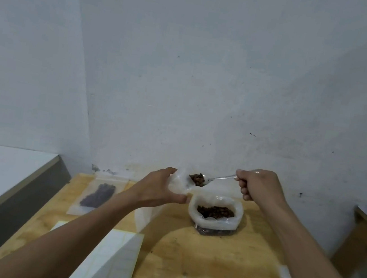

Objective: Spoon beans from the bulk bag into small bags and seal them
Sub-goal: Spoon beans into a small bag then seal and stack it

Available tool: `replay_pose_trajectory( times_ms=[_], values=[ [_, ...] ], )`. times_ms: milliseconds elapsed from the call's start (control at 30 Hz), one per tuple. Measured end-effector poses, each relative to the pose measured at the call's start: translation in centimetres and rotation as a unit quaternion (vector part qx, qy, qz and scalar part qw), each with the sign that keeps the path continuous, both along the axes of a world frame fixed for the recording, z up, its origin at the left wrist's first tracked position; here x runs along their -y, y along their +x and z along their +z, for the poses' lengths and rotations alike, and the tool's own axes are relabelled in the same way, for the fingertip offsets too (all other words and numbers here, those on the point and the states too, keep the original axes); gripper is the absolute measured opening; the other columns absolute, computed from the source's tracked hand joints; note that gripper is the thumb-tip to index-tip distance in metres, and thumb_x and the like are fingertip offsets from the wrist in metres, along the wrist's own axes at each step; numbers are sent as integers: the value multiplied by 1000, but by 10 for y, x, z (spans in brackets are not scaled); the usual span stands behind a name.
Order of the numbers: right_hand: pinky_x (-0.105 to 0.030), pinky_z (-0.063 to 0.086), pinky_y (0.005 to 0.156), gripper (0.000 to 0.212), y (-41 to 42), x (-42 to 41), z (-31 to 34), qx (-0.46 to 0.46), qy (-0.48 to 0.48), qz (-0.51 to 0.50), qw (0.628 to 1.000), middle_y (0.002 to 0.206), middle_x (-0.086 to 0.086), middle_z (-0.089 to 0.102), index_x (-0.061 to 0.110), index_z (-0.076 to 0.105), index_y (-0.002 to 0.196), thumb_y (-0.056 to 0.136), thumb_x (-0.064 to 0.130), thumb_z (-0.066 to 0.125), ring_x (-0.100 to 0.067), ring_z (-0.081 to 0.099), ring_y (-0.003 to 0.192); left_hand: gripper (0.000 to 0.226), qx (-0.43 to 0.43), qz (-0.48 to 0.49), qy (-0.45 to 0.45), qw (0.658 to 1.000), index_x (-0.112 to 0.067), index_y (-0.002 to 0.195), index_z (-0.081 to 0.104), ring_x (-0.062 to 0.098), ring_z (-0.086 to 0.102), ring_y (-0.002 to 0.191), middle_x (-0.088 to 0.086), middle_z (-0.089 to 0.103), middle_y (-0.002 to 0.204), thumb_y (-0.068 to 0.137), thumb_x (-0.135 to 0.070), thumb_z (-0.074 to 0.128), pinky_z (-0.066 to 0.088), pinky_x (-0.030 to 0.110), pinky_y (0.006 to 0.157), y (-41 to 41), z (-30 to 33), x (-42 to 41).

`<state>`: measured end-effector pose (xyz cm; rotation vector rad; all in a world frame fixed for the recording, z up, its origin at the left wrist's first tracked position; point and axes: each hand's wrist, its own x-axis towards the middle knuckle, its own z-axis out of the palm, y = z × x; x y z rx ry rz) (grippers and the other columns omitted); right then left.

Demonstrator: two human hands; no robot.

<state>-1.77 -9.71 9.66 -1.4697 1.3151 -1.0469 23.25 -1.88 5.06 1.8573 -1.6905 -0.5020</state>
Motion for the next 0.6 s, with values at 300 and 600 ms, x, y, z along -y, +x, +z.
replay_pose_trajectory(
  times_ms=[300,600],
  values=[
    [-28,55,59,25,37,-22,-5,-40,-131,50,989,67,2,70,13,71,79,94,32,67,-10,60,56,80,10,34,14,999,-16,136,52,18,60,104,-2,62,125,75,-58,81,50,26,78,28,-7,-10],
    [-41,58,69,27,-6,-12,1,-168,-185,-55,967,71,-3,73,12,70,79,96,31,61,-24,68,69,80,16,35,10,999,-17,136,50,14,56,93,-6,58,114,76,-61,79,39,18,63,23,-6,-2]
  ],
)
